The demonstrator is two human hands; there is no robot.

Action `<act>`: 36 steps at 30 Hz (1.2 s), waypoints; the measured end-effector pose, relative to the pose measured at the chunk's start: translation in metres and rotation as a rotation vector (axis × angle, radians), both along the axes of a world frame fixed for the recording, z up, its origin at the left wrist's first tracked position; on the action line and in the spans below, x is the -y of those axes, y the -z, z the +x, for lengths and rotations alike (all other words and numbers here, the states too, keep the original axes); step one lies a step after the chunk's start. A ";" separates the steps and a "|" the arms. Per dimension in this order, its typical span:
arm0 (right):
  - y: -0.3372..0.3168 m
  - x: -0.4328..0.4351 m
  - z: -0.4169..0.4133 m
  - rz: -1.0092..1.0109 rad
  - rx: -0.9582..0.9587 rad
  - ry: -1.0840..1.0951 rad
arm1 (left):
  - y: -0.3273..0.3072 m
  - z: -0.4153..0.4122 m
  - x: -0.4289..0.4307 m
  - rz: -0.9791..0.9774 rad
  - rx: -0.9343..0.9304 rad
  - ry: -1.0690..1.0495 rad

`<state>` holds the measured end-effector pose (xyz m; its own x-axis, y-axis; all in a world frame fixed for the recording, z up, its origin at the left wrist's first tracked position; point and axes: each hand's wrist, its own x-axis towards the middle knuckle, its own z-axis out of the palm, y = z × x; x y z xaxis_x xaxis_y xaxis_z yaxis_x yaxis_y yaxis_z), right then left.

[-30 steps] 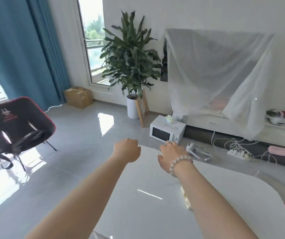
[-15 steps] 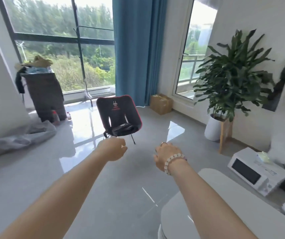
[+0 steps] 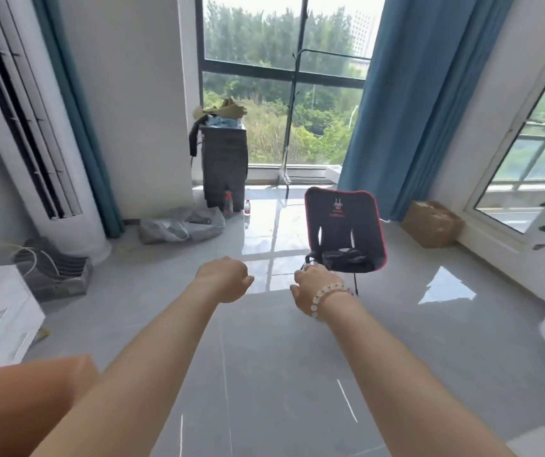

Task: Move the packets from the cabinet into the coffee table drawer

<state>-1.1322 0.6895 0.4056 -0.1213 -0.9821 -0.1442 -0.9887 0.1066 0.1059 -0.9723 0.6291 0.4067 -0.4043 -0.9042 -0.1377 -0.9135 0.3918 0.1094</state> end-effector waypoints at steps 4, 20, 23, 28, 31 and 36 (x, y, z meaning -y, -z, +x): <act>0.006 0.054 0.045 -0.007 0.077 -0.141 | 0.010 0.044 0.033 -0.013 0.021 -0.131; 0.010 0.307 0.124 0.017 0.097 -0.570 | 0.011 0.124 0.203 -0.055 0.026 -0.535; 0.013 0.342 0.142 0.053 0.060 -0.645 | 0.020 0.139 0.226 -0.044 0.026 -0.631; 0.008 0.384 0.183 0.075 0.079 -0.749 | 0.026 0.170 0.252 -0.003 0.066 -0.743; 0.009 0.407 0.207 0.054 0.130 -0.810 | 0.020 0.192 0.269 -0.040 0.060 -0.801; 0.027 0.450 0.231 0.013 0.090 -0.878 | 0.023 0.220 0.309 -0.055 0.117 -0.819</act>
<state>-0.9012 0.2395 0.3783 0.6888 -0.7134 -0.1288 -0.7175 -0.6963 0.0200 -0.7521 0.3198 0.3835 0.3991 -0.9129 -0.0854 -0.9164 -0.4002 -0.0039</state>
